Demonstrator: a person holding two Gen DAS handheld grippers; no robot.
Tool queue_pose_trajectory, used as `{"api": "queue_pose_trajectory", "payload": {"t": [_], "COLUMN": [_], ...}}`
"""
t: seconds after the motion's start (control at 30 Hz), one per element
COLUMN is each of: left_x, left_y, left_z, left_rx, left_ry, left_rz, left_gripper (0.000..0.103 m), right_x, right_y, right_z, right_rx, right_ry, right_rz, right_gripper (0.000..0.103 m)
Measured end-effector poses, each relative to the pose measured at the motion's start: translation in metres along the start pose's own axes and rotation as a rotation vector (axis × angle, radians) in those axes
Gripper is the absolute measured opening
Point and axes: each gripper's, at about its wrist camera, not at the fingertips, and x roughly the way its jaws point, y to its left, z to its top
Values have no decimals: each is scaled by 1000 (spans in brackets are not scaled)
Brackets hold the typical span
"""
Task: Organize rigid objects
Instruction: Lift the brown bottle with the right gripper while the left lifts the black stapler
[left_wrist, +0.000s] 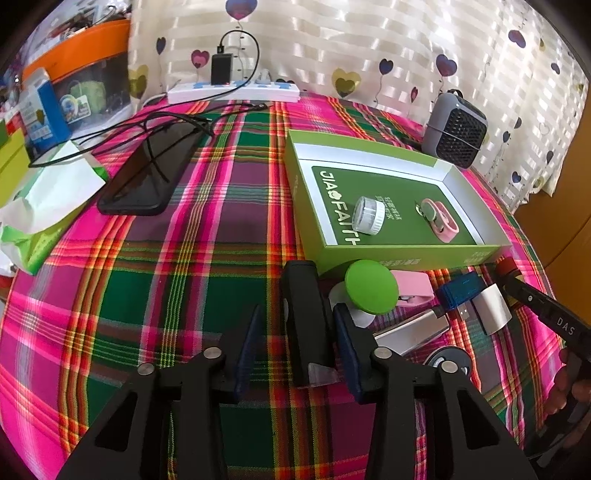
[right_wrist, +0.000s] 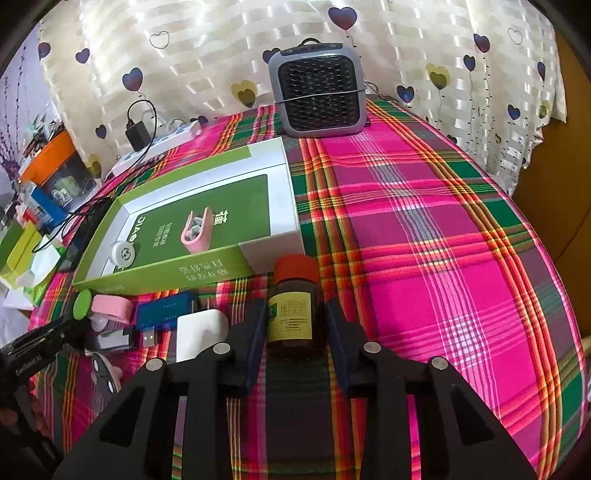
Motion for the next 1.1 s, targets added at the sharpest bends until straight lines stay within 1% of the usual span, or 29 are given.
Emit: {"api": "queue_pose_trajectory", "payload": {"t": [0.1,0.17,0.2,0.93,1.1], "left_x": [-1,-1,-1,-1,-7], "left_y": [1,2,2,3,1], "left_z": [-1,-2,-2,-2,1], "left_rx": [-2,-5,-5,-2,1], "left_ry": [-3,-3,-2,-6,-17], "left_rz": [4,1,1,4,0], "left_gripper": [31,25,24,24,24], "right_x": [0,0,0,0,-3], "right_y": [0,0,0,2,3], "right_z": [0,0,-1,0,1], "right_rx": [0,0,-1,-9,-18], "right_ry": [-1,-1,-1,-4,-16], "right_rz": [1,0,0,3,1], "right_gripper": [33,33,33,33,33]}}
